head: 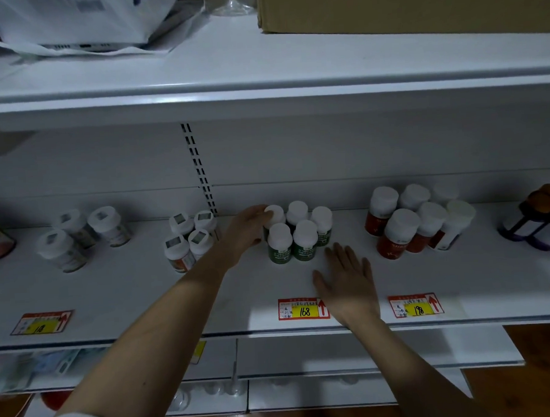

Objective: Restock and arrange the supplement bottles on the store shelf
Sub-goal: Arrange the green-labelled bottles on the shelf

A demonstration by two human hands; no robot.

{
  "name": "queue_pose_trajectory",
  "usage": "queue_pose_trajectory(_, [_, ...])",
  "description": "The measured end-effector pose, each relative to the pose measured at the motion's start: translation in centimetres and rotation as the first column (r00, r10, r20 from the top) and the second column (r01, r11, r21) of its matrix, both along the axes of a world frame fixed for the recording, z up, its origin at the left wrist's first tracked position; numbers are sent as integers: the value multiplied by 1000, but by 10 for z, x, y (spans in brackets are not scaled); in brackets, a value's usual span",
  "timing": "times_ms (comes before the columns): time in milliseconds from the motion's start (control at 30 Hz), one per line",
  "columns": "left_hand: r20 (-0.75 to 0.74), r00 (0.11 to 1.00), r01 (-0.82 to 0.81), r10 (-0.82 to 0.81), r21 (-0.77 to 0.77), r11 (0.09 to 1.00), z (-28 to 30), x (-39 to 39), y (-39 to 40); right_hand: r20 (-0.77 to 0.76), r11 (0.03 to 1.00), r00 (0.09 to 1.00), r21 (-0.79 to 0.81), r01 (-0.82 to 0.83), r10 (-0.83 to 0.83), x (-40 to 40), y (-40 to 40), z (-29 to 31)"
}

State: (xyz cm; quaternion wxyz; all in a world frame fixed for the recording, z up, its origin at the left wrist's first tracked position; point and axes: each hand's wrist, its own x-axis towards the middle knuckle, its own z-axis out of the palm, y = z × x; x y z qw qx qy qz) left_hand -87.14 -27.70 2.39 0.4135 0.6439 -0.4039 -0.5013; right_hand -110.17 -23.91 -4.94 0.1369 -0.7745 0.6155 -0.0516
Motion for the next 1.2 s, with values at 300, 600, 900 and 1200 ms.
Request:
queue_pose_trajectory(300, [548,817,312,-180,-157,937,38,-11,-41,29,1000,1000,-11,0,0,1,1,1])
queue_pose_trajectory(600, [682,574,544,-452,95,834,35,-27,-58,20,1000,1000,-25,-1,2,0,1,0])
queue_pose_trajectory(900, [593,775,343,-218,-105,933,37,-25,-58,32,1000,999,-15,-1,2,-1,0,2])
queue_pose_trajectory(1200, [42,998,-32,50,-352,935,87,-25,-12,306,989,950,146,24,-68,-10,-8,18])
